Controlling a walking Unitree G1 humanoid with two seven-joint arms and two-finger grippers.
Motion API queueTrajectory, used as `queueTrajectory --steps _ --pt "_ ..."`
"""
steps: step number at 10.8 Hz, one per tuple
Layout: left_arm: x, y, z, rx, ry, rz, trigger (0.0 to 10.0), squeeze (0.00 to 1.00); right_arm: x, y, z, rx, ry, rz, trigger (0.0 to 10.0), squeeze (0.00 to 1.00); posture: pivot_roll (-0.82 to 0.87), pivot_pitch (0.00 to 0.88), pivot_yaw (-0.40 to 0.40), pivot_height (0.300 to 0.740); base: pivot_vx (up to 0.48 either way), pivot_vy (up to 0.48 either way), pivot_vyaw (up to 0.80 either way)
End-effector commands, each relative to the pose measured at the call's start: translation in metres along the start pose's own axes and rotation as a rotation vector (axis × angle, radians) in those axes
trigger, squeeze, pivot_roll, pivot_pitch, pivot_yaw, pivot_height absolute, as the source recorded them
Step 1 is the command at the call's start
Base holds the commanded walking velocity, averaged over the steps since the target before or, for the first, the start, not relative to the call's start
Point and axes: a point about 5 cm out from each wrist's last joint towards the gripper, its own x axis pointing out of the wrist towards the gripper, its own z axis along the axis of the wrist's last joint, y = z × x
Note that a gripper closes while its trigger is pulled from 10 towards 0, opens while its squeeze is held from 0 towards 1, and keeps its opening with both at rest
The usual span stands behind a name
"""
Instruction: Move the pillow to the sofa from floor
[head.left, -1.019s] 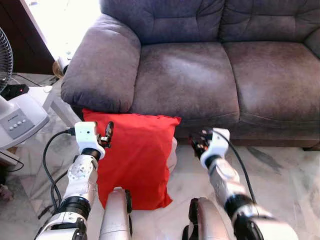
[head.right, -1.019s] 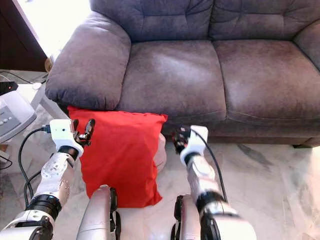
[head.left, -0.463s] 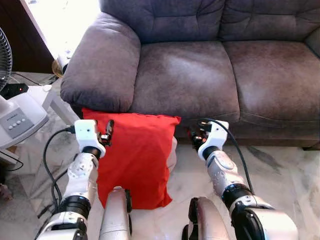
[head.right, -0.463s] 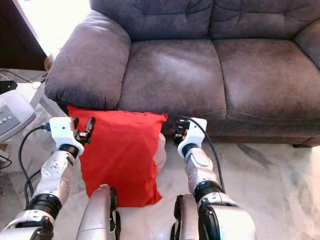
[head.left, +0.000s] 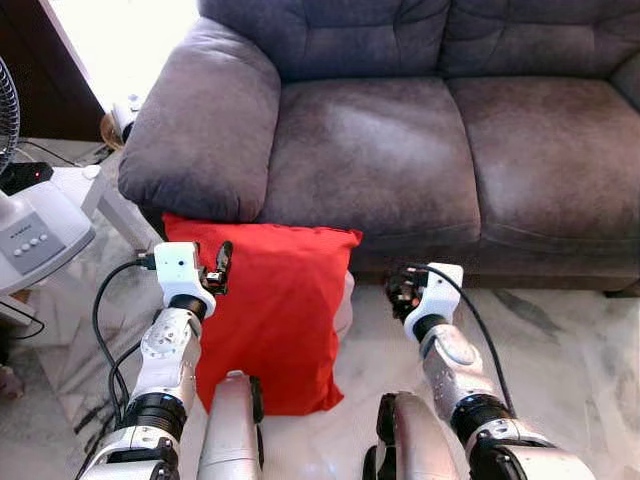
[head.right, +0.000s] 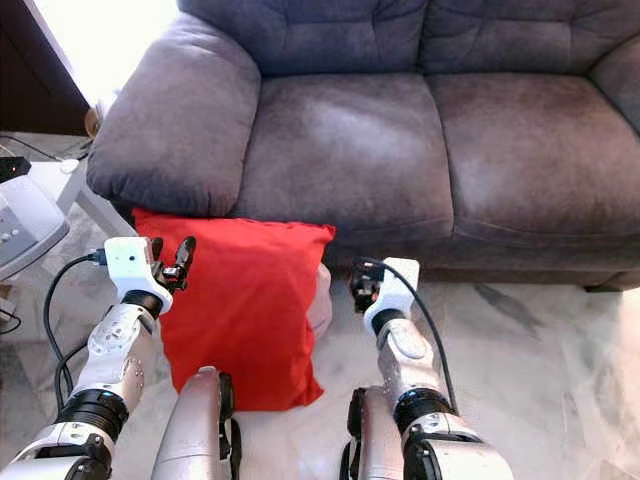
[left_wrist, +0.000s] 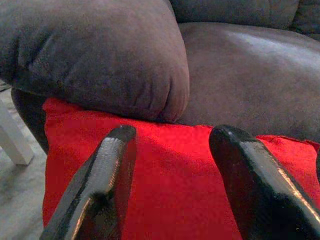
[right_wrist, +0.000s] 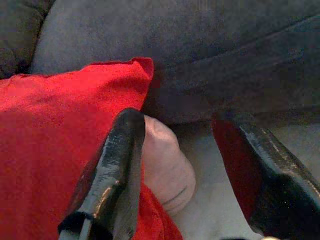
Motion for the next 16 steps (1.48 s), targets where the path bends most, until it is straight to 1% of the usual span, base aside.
queueTrajectory --steps 1,3,5,6,9,12,14,15,16 --pt "-0.004 0.005 -0.006 -0.006 0.031 0.014 10.0 0.0 -0.002 0.001 -0.004 -0.007 0.002 0.0 10.0 0.0 0.15 0.225 0.018 0.597 0.0 0.285 0.0" --pt "-0.004 0.005 -0.005 -0.004 0.029 0.012 10.0 0.0 0.0 0.005 0.0 -0.013 -0.006 0.013 10.0 0.0 0.15 0.224 0.019 0.597 0.0 0.279 0.0" --pt "-0.004 0.005 -0.005 -0.002 0.03 0.011 10.0 0.0 0.002 0.007 0.001 -0.017 -0.007 0.017 10.0 0.0 0.15 0.226 0.021 0.597 0.0 0.0 0.0" --pt "-0.004 0.005 -0.005 -0.001 0.03 0.008 10.0 0.0 0.001 0.007 0.001 -0.018 -0.006 0.018 10.0 0.0 0.16 0.227 0.022 0.597 0.0 0.315 0.0" --pt "-0.003 0.002 -0.002 0.031 0.018 -0.01 10.0 0.0 0.0 0.006 -0.003 -0.015 0.0 0.015 10.0 0.0 0.16 0.226 0.027 0.597 0.0 0.0 0.0" --pt "0.0 0.001 0.003 0.025 0.001 -0.017 10.0 0.0 0.0 0.006 -0.003 -0.011 0.001 0.012 10.0 0.0 0.16 0.224 0.031 0.597 0.0 0.0 0.0" --pt "0.001 0.001 0.004 0.021 0.003 -0.021 10.0 0.0 0.0 0.006 -0.004 -0.011 0.004 0.01 10.0 0.0 0.16 0.222 0.033 0.597 0.0 0.367 0.0" --pt "0.001 0.001 0.004 0.024 0.002 -0.023 10.0 0.0 -0.001 0.007 -0.004 -0.032 0.002 0.019 10.0 0.0 0.16 0.223 0.034 0.597 0.0 0.48 0.0" --pt "0.0 0.001 0.005 0.031 -0.004 -0.025 10.0 0.0 -0.001 0.007 -0.004 -0.038 0.0 0.025 10.0 0.0 0.16 0.224 0.034 0.597 0.0 0.0 0.0"
